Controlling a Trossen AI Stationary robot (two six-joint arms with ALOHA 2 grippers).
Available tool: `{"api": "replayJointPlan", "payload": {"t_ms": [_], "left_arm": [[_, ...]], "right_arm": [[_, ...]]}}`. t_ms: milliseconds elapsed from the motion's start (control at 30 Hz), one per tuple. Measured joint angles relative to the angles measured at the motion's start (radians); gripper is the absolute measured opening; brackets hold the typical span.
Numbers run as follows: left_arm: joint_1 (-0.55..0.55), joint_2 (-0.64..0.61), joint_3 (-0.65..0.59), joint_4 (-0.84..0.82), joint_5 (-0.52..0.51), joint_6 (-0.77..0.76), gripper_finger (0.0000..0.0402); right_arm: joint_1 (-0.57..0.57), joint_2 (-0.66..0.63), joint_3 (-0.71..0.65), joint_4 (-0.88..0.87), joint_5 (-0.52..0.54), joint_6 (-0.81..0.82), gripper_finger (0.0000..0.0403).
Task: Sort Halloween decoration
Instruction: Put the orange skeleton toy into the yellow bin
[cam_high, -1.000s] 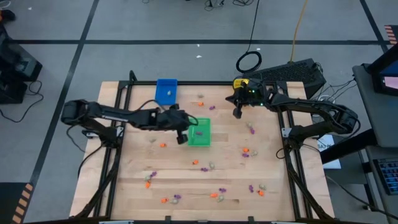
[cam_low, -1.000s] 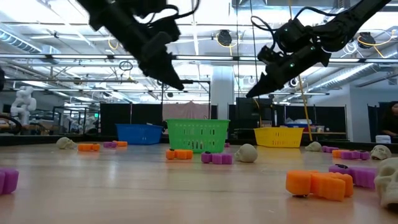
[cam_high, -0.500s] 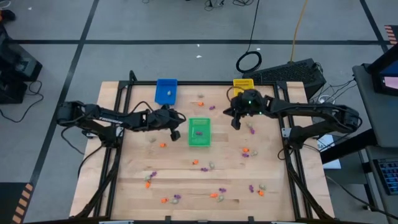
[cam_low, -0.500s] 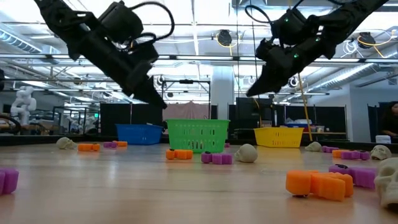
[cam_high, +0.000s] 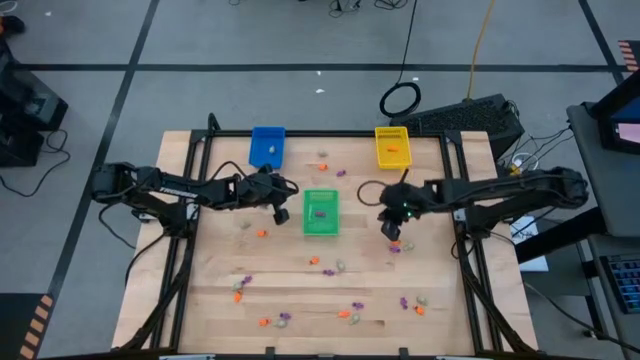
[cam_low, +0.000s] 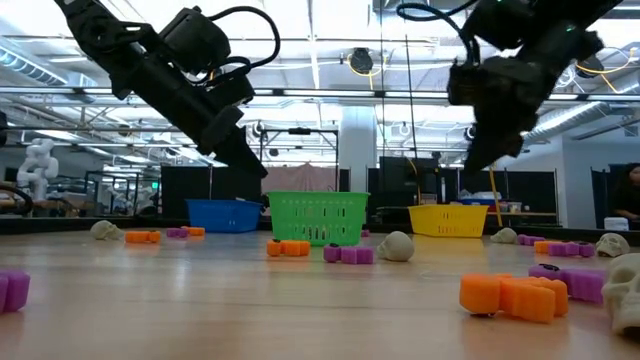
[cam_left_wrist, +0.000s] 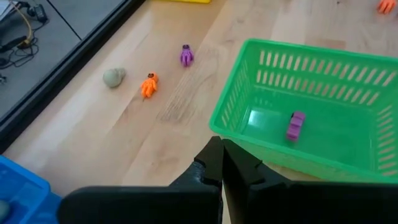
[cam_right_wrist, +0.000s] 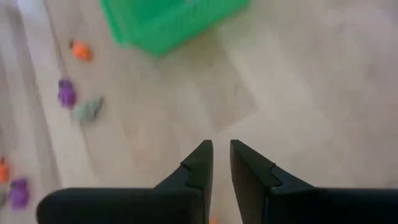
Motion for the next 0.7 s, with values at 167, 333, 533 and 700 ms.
{"api": "replayJointPlan", "payload": {"t_ms": [167, 333, 533, 700], "left_arm": [[-0.001, 0.0, 0.001, 0.001, 0.0, -0.001, 0.0006], [-0.001, 0.0, 0.001, 0.0, 0.0, -0.001, 0.0006], [-0.002, 0.0, 0.001, 0.0, 0.0, -0.008, 0.0006], [-0.002, 0.0, 0.001, 0.0, 0.0, -0.008, 0.0006]], "right_arm": [[0.1, -0.003, 0.0, -0.113, -0.001, 0.101, 0.0068], [0.175, -0.002, 0.0, -0.209, 0.004, 0.158, 0.0103], [0.239, 0.004, 0.0, -0.244, 0.048, 0.164, 0.0152], [0.238, 0.039, 0.0, -0.27, 0.086, 0.124, 0.0159]]}}
